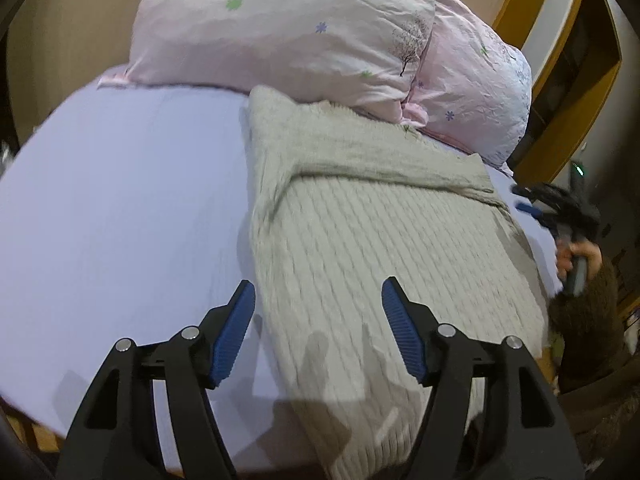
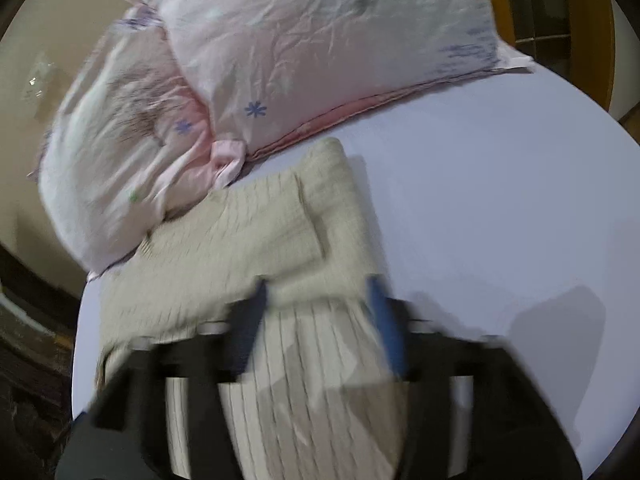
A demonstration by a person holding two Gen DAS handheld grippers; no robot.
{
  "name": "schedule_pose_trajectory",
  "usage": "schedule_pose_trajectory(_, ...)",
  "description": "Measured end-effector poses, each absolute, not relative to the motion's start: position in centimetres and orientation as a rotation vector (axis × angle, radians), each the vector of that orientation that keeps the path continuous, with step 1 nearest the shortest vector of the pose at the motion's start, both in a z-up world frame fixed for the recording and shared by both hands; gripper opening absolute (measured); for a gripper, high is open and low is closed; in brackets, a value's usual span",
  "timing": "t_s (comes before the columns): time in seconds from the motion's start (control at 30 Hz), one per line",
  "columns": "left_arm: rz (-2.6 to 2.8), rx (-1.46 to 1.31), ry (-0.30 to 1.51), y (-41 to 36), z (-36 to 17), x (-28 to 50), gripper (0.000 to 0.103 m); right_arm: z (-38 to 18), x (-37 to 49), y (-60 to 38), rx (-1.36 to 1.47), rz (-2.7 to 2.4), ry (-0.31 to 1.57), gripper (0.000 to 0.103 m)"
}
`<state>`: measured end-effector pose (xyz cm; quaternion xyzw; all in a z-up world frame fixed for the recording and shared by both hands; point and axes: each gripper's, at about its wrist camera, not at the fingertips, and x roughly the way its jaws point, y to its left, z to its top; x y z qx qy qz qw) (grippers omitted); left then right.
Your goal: Fold small clothes
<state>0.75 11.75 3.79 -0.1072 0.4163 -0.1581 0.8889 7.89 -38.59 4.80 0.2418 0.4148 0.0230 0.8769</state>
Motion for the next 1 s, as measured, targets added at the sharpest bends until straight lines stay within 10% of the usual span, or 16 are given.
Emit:
schedule_pose_trajectory(0.23,-0.384,-0.318,0.904,12.3,1.3,-2.7,0.067,1.5,-3.2,-39.8,0.567,0.092,0.984,0.023)
schedule_pose_trajectory(0.4,-0.452,-0.359,0.888,11.6,1.0,-5.9,0.062,-0.1,-8.4,-38.4,0.667,0.272,0.971,0.02)
schedule_pose_trajectory(0.57,-0.459,-0.407,0.933,11.4,-0.1,-7.4,0.014,-1.9,-10.2,-36.8,0.796,0.467,0.96,0.009)
schedule_pose_trajectory(1.0,-0.429,-0.433,0.698,13.2,8.2,3.6,0.009,8.7,2.2,-40.2,0.928,0.559,0.585,0.006)
